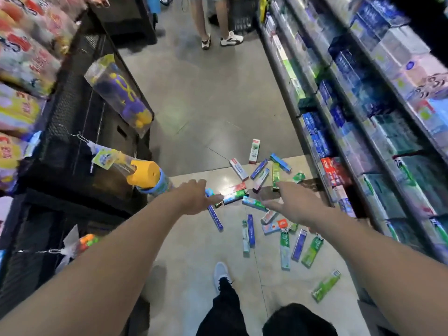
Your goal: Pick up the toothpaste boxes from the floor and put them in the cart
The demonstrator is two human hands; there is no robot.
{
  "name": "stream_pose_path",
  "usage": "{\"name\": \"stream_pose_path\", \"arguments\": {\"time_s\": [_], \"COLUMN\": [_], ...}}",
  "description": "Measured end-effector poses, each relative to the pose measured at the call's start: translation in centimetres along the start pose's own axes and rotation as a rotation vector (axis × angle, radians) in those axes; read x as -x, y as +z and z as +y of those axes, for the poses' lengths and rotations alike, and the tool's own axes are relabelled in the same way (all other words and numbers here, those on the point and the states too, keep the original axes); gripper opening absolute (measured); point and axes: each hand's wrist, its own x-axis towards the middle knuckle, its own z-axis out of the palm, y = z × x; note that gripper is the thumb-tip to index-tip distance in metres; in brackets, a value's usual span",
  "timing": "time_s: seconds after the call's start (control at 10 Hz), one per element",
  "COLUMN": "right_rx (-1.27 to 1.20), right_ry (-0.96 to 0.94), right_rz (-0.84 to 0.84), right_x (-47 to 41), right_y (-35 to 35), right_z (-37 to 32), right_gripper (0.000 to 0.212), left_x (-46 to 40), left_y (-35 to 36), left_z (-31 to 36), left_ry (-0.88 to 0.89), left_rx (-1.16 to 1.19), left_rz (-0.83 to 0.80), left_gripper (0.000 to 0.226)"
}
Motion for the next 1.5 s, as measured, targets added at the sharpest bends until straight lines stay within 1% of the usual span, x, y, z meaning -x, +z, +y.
{"name": "stream_pose_path", "arguments": {"time_s": [0.1, 0.2, 0.3, 0.4, 0.5, 0.6, 0.7, 0.8, 0.9, 1.0, 1.1, 1.2, 1.3, 1.4, 1.5], "right_rx": [-0.012, 0.005, -0.021, -0.075, -0.089, -0.106, -0.132, -0.166, -0.218, -0.232, -0.276, -0.285, -0.327, -0.353, -0.416], "right_ry": [0.058, 0.126, 0.171, 0.195, 0.22, 0.255, 0.273, 0.294, 0.292, 0.293, 0.307, 0.376, 0.457, 0.511, 0.51], "right_rz": [-0.005, -0.093, -0.206, -0.241, -0.261, -0.296, -0.312, -0.305, -0.29, -0.294, -0.274, -0.231, -0.144, -0.116, -0.134], "right_x": [-5.0, -10.8, -17.0, -22.6, -28.3, -33.7, -38.7, -42.3, -45.2, -46.6, -47.1, -47.3, -47.2, -47.3, -47.1], "right_y": [3.7, 9.7, 17.0, 25.3, 33.7, 41.3, 48.1, 53.5, 57.3, 59.4, 60.8, 61.6, 62.1, 62.1, 60.3], "right_z": [1.1, 2.8, 5.2, 8.0, 10.5, 12.2, 13.7, 15.0, 16.1, 16.5, 16.3, 15.1, 13.9, 13.5, 13.0], "right_gripper": [0.066, 0.065, 0.053, 0.049, 0.048, 0.042, 0.033, 0.016, 0.026, 0.04, 0.053, 0.061, 0.055, 0.048, 0.051], "left_x": [-6.0, -12.5, -19.2, -26.4, -34.0, -41.0, -47.6, -53.2, -58.0, -60.8, -62.3, -62.7, -62.4, -61.2, -59.4], "left_y": [2.9, 8.3, 15.0, 21.7, 28.2, 33.7, 38.5, 42.6, 45.7, 47.4, 48.8, 49.6, 48.7, 47.1, 44.6], "left_z": [-1.5, -2.8, -3.4, -3.8, -4.6, -5.5, -6.8, -7.9, -8.6, -8.9, -8.8, -9.2, -9.5, -10.1, -10.3], "left_ry": [-0.002, -0.005, -0.074, -0.102, -0.103, -0.107, -0.148, -0.173, -0.239, -0.221, -0.308, -0.338, -0.349, -0.309, -0.28], "left_rx": [0.101, 0.148, 0.112, 0.118, 0.131, 0.124, 0.163, 0.182, 0.198, 0.063, 0.292, 0.312, 0.262, 0.271, 0.345], "left_rz": [-0.021, -0.08, -0.169, -0.197, -0.211, -0.22, -0.179, -0.172, -0.116, -0.097, 0.094, 0.159, 0.148, 0.145, 0.151], "left_gripper": [0.067, 0.074, 0.083, 0.082, 0.075, 0.066, 0.062, 0.06, 0.074, 0.075, 0.091, 0.094, 0.094, 0.095, 0.093]}}
